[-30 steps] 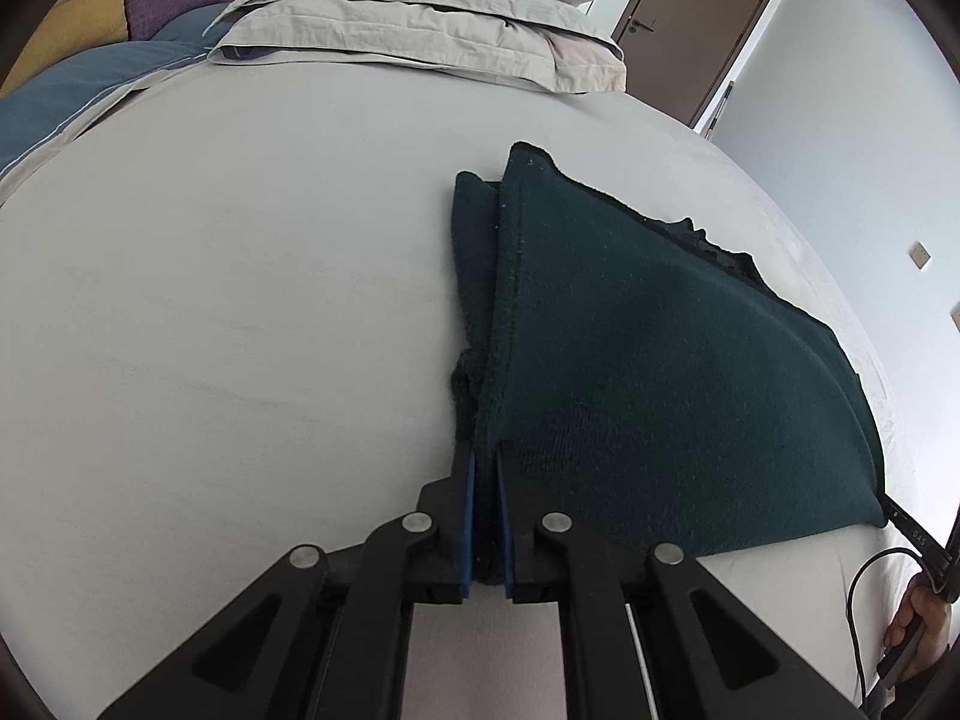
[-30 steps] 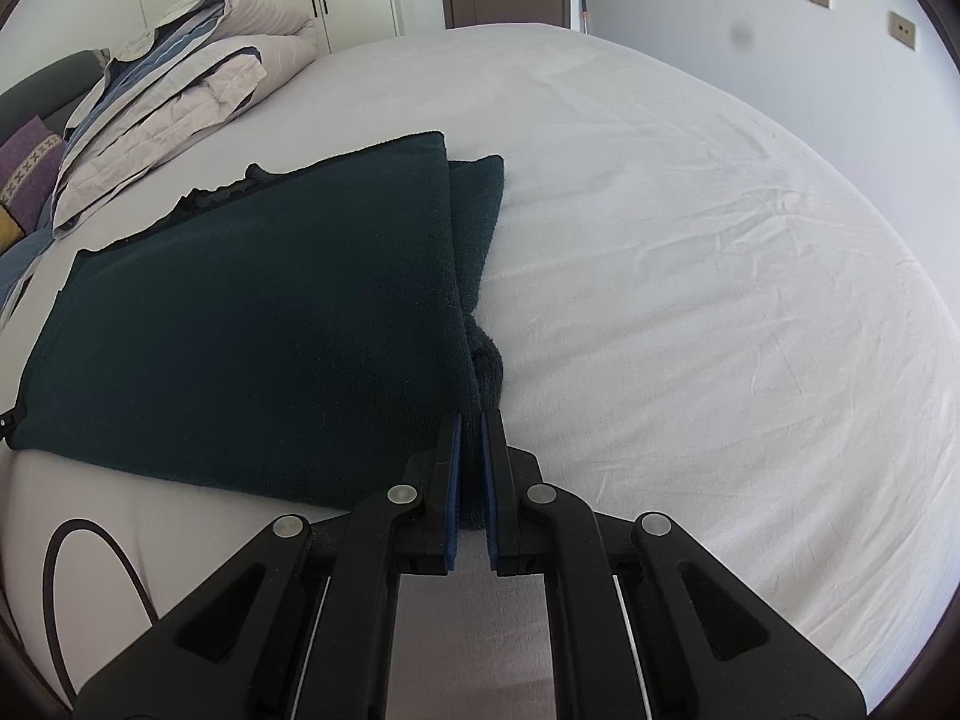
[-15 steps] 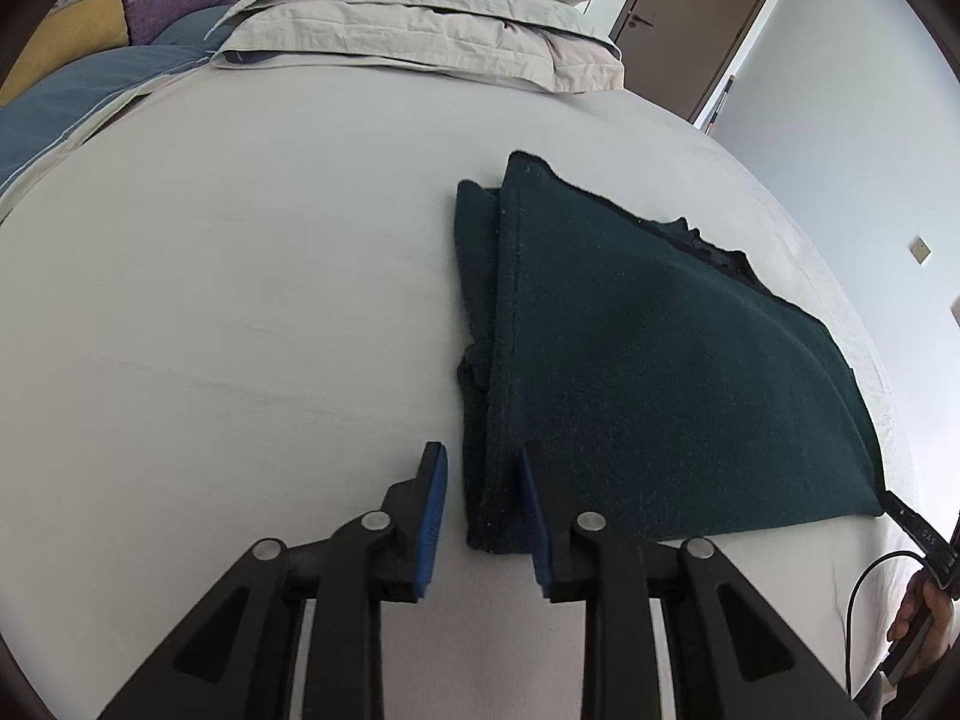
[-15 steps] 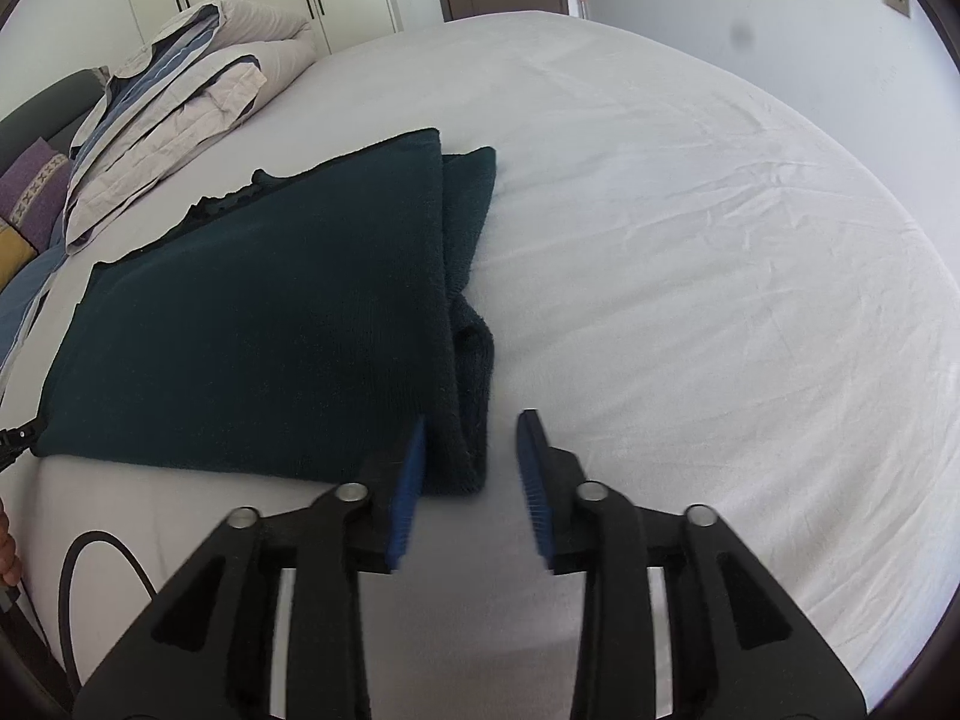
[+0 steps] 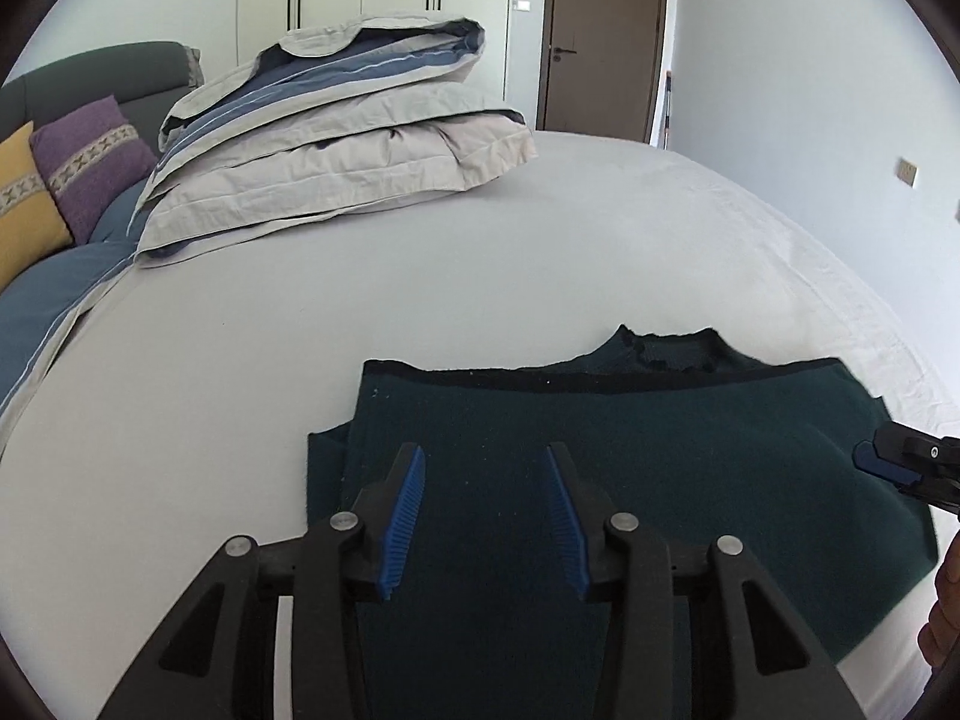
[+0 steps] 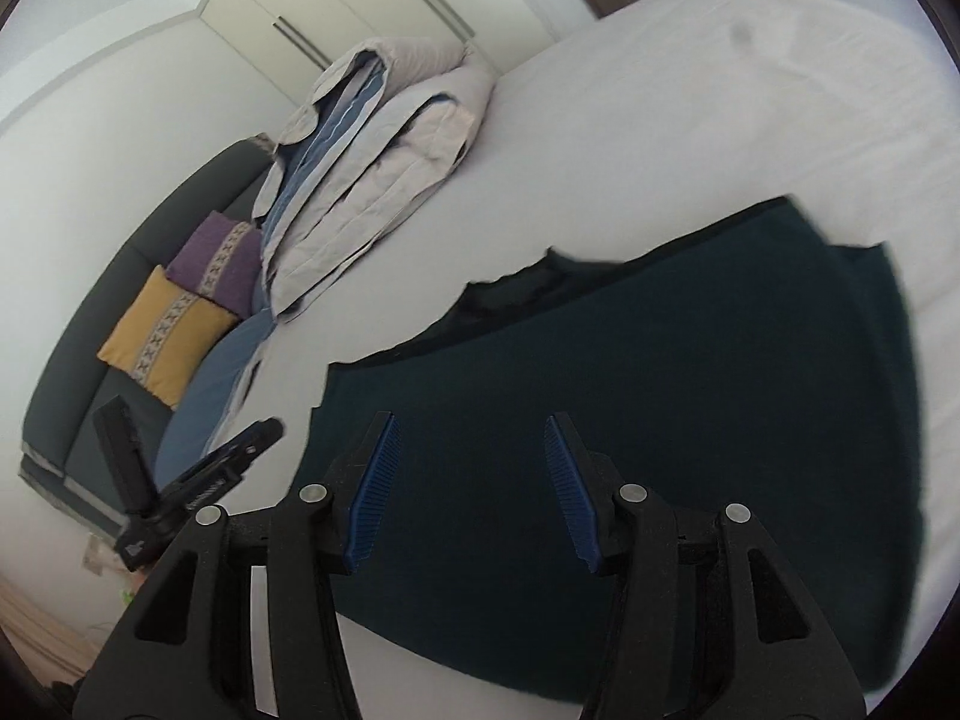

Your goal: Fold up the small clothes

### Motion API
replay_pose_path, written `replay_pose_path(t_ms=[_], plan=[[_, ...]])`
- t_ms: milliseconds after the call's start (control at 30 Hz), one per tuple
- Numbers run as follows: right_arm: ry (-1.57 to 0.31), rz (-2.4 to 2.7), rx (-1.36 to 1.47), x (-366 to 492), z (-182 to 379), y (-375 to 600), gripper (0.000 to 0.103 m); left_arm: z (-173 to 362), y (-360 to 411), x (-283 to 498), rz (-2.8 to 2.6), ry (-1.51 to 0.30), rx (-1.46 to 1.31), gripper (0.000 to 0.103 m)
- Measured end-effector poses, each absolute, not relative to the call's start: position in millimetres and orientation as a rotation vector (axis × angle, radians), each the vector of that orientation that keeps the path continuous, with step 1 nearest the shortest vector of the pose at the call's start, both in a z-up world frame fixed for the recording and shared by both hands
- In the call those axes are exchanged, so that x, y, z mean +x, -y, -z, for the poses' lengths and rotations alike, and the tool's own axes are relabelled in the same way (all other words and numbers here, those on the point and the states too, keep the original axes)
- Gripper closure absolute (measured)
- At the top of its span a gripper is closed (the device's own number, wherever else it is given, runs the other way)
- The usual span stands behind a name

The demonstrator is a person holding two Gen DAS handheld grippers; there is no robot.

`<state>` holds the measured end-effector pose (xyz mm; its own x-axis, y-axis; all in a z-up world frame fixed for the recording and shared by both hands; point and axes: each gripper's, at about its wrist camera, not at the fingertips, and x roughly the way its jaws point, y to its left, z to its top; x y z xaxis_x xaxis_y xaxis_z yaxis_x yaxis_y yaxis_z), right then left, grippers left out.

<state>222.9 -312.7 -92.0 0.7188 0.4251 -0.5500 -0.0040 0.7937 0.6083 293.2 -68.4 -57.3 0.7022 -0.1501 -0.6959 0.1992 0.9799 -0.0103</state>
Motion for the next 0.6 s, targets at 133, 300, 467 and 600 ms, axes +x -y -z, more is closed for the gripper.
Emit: replay_pose_path(t_ms=[133,300,467,600], plan=[[-0.812,-0.274,0.701,273.0,136.5,302.9,0.055,106.0,65.5,323.3,0.135,-0.914,0.103,0.056],[-0.697,-0.261,0.877,272.1,162.4,358.4,0.058,122.8,46.8,310.3,0.147,-0.856,0.071,0.046],[-0.573,-0.144,1.019,248.1,172.2,430.3,0.074,124.7,50.8,308.8,0.135,-0.842,0.101,0.046],[-0.553,0.049,0.950,235.7,150.0,447.6,0.071,125.9,50.1,307.2,0.141,-0.843,0.087,0.046]])
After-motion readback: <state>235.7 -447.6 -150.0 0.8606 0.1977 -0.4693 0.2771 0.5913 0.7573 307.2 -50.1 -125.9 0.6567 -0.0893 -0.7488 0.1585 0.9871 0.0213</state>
